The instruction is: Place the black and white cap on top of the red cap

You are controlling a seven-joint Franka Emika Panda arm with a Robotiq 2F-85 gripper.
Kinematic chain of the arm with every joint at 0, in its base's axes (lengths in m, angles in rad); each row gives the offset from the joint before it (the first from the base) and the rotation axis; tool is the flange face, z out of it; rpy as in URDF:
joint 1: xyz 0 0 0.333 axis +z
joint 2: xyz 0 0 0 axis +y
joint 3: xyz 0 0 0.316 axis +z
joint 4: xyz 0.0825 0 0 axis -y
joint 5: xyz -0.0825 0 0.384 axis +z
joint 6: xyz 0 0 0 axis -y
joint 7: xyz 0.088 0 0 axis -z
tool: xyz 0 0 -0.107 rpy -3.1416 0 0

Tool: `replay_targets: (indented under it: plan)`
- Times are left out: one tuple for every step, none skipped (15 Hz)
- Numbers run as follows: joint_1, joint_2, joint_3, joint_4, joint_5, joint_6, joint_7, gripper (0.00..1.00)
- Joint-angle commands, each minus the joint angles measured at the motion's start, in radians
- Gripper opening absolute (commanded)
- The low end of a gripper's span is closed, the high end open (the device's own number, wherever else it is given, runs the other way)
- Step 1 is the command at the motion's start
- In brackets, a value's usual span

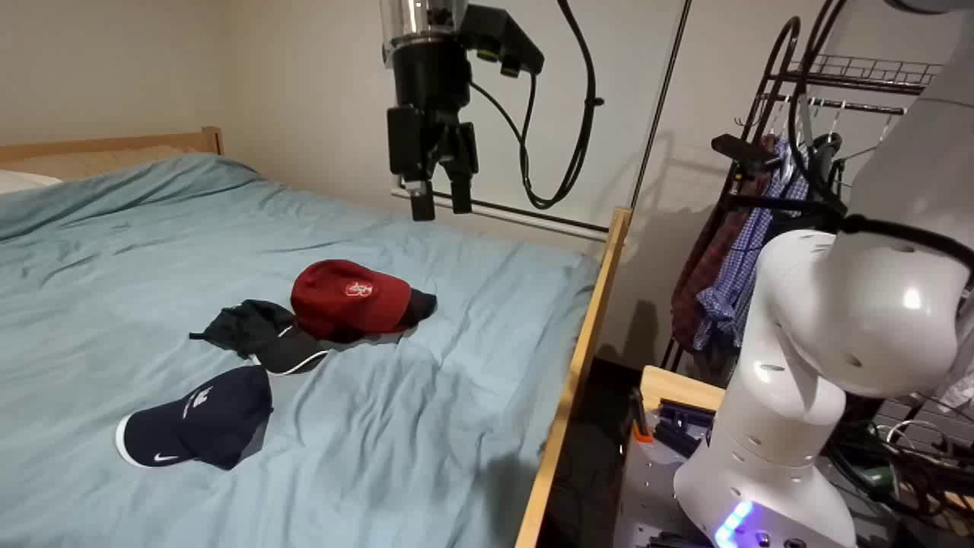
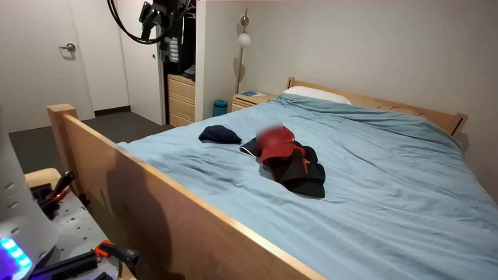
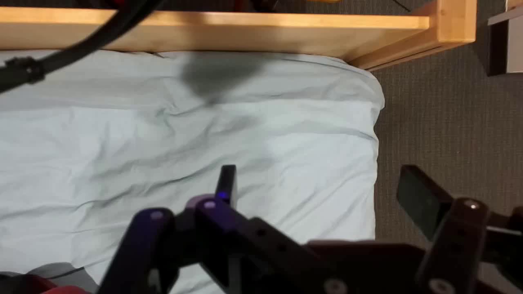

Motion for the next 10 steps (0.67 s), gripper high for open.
replay_targets:
  plan:
    - [-0.010, 0.001, 0.009, 0.002, 0.001, -0.003, -0.001, 1.00]
    - [-0.012, 0.020, 0.008, 0.020, -0.010, 0.006, -0.012, 1.00]
    - [-0.013, 0.038, 0.005, 0.036, -0.010, 0.004, -0.017, 1.00]
    - [-0.012, 0.037, 0.005, 0.042, -0.006, 0.004, -0.015, 1.00]
    - [-0.011, 0.011, 0.008, 0.009, 0.000, 0.003, -0.002, 1.00]
    - [-0.011, 0.018, 0.008, 0.016, -0.001, 0.003, -0.002, 1.00]
    - [-0.011, 0.023, 0.007, 0.023, -0.001, 0.003, -0.002, 1.00]
    - [-0.011, 0.027, 0.007, 0.027, -0.001, 0.003, -0.002, 1.00]
    - [-0.011, 0.029, 0.007, 0.029, -0.001, 0.003, -0.002, 1.00]
    - [-0.011, 0.030, 0.007, 0.029, -0.001, 0.003, -0.002, 1.00]
